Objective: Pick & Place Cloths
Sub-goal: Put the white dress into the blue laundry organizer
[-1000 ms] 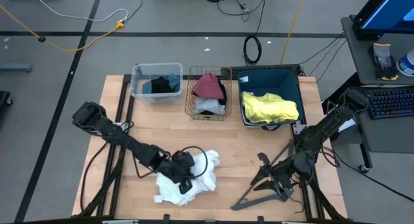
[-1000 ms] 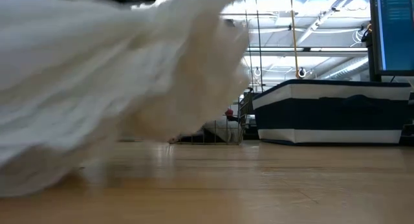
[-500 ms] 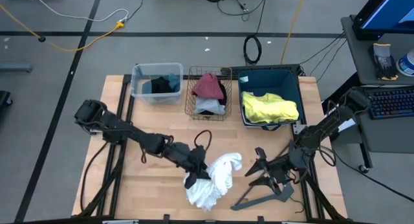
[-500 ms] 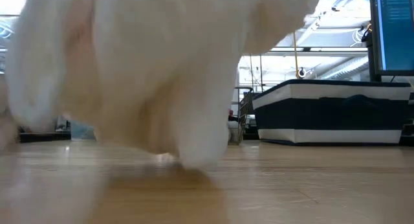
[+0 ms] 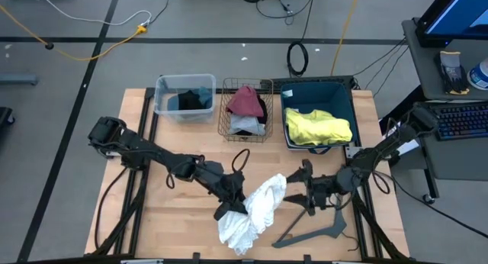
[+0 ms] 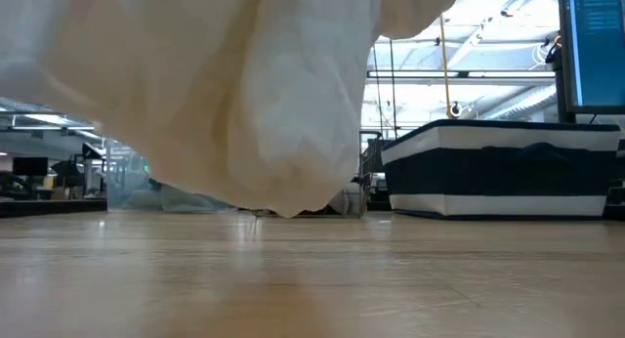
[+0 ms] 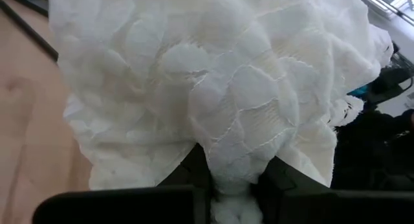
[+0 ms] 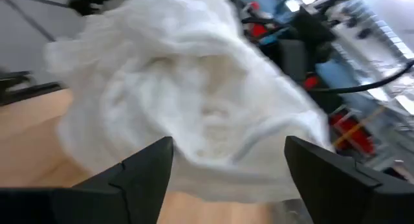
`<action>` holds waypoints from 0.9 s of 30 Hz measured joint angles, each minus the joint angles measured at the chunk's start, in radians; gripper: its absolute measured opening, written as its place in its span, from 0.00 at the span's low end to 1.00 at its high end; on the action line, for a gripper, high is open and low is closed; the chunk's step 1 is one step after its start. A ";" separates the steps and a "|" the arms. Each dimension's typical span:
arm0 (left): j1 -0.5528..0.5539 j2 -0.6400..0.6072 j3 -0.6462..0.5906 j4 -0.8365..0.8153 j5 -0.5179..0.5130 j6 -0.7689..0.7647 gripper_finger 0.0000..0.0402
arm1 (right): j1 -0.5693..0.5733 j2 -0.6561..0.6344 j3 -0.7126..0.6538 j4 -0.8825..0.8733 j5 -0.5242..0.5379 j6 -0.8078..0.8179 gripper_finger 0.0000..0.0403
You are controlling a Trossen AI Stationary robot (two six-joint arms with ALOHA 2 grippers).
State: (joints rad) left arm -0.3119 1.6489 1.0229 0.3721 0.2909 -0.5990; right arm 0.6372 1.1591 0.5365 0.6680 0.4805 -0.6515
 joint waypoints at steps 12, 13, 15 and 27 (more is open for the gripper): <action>0.047 -0.001 0.000 0.053 0.030 0.044 0.13 | -0.132 0.099 0.048 0.047 -0.209 0.032 0.75; 0.052 -0.001 0.000 0.053 0.030 0.044 0.13 | -0.139 0.124 0.063 0.047 -0.230 0.037 0.75; 0.058 -0.001 0.000 0.054 0.034 0.044 0.13 | -0.151 0.178 0.102 0.045 -0.266 0.038 0.75; 0.056 -0.001 0.000 0.040 0.097 0.110 0.13 | -0.173 0.377 0.303 0.015 -0.451 0.064 0.76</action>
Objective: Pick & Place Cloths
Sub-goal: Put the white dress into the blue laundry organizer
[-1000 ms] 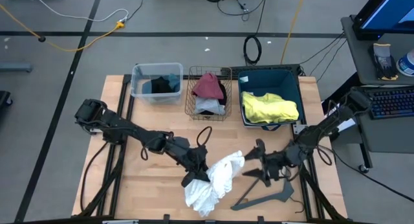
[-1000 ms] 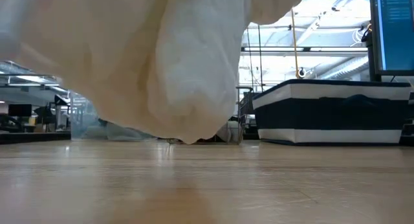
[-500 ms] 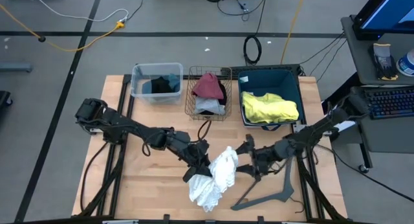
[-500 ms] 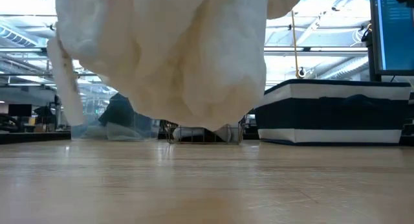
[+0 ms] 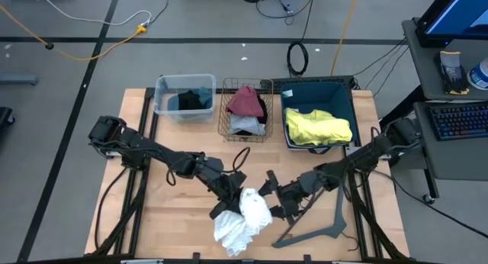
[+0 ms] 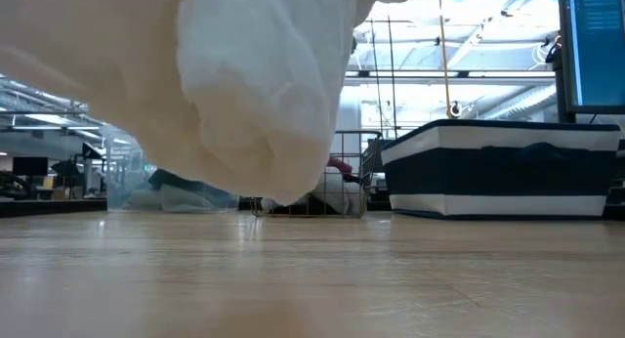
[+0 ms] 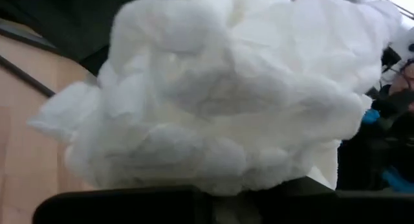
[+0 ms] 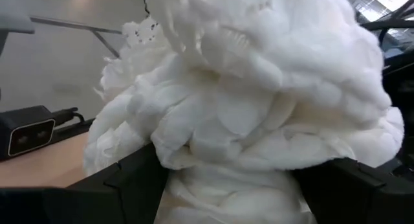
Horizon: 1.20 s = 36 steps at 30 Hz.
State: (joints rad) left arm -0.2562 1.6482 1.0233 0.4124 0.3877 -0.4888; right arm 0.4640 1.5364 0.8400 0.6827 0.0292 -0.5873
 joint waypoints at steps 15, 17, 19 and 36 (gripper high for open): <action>0.005 0.002 0.000 0.008 -0.005 0.050 0.13 | 0.007 -0.008 0.010 -0.007 0.001 0.102 0.40; 0.005 0.002 0.000 0.009 0.001 0.050 0.13 | 0.007 -0.008 0.010 -0.003 -0.003 0.088 0.27; 0.005 0.002 0.000 0.009 0.006 0.050 0.13 | 0.008 -0.008 0.010 0.000 -0.008 0.065 0.15; 0.014 0.000 0.003 0.025 0.068 0.070 0.44 | 0.016 -0.066 0.010 0.019 0.069 0.037 0.11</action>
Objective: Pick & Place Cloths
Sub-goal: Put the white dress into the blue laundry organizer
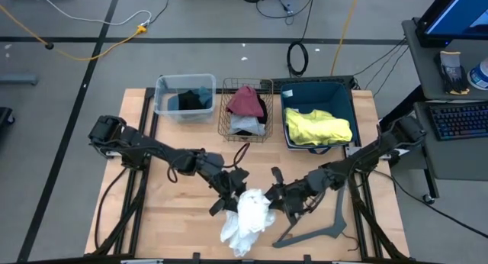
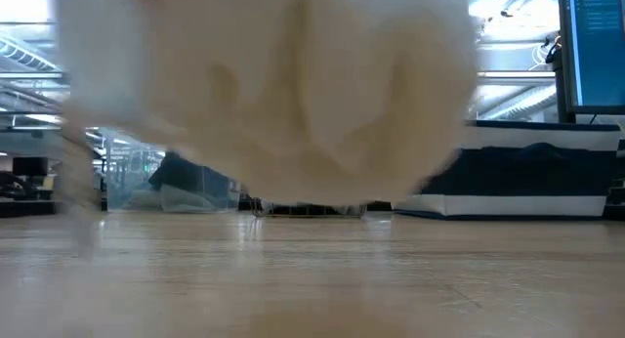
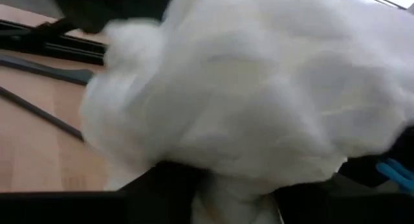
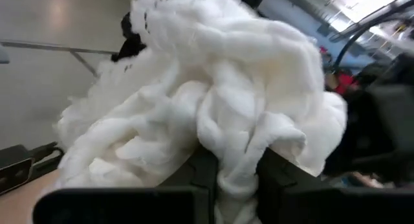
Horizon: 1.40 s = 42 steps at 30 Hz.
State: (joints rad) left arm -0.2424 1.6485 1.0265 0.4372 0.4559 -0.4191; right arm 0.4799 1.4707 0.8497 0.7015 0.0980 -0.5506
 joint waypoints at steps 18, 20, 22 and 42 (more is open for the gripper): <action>0.112 0.000 0.000 -0.106 0.033 0.040 0.56 | 0.065 -0.220 0.000 -0.048 0.269 -0.199 0.11; 0.120 0.000 0.000 -0.105 0.034 0.040 0.56 | 0.067 -0.248 0.000 -0.051 0.293 -0.228 0.11; 0.127 -0.001 0.000 -0.104 0.035 0.039 0.56 | 0.066 -0.275 0.000 -0.052 0.322 -0.263 0.11; 0.157 0.003 -0.004 0.064 0.051 -0.033 0.56 | -0.013 -0.433 0.034 0.200 0.686 -1.049 0.10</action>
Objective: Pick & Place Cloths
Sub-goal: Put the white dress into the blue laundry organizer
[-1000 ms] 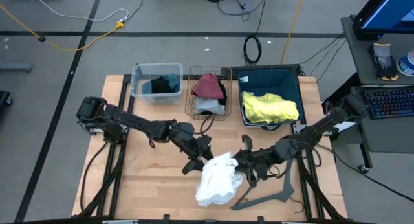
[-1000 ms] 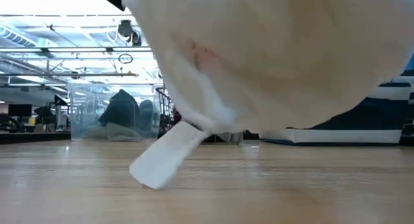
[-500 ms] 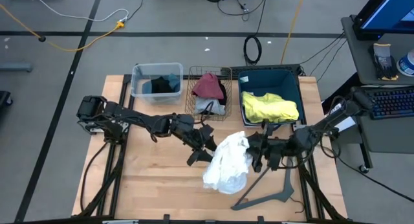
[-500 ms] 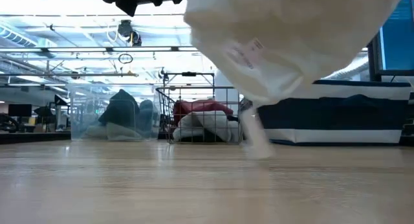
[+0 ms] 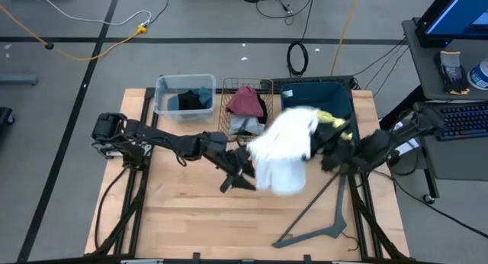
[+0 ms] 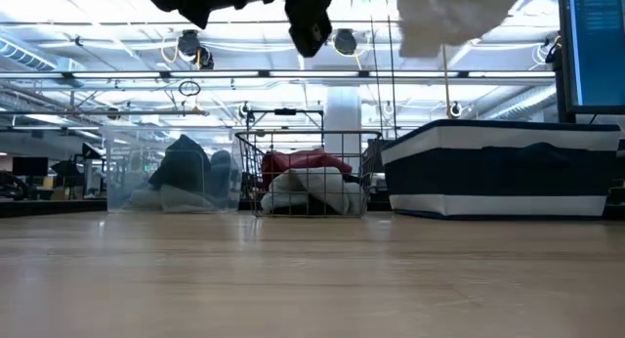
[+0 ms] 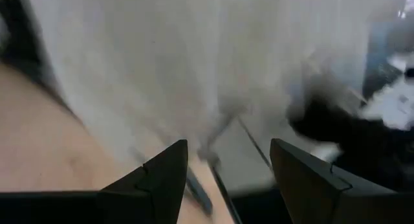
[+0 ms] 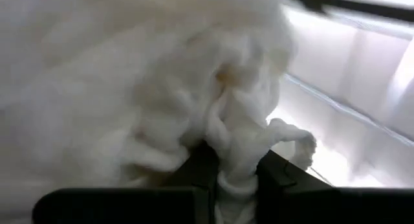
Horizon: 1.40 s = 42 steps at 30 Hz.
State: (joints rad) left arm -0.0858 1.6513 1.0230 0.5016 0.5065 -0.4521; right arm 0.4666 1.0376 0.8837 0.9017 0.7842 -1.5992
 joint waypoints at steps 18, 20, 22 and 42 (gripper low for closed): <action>0.041 -0.001 0.000 -0.249 -0.171 0.027 0.56 | -0.169 -0.076 0.047 0.128 0.183 -0.385 0.10; 0.041 -0.001 0.000 -0.262 -0.176 0.027 0.56 | -0.201 -0.082 0.047 0.130 0.198 -0.408 0.10; 0.041 -0.001 0.000 -0.266 -0.176 0.027 0.56 | -0.236 -0.082 0.047 0.126 0.212 -0.422 0.10; 0.039 -0.001 0.000 -0.417 -0.264 0.058 0.56 | -0.580 -0.075 -0.028 0.022 0.343 -0.370 0.10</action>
State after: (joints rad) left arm -0.0463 1.6501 1.0229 0.0841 0.2424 -0.3939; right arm -0.1136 0.9623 0.8561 0.9234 1.1276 -1.9690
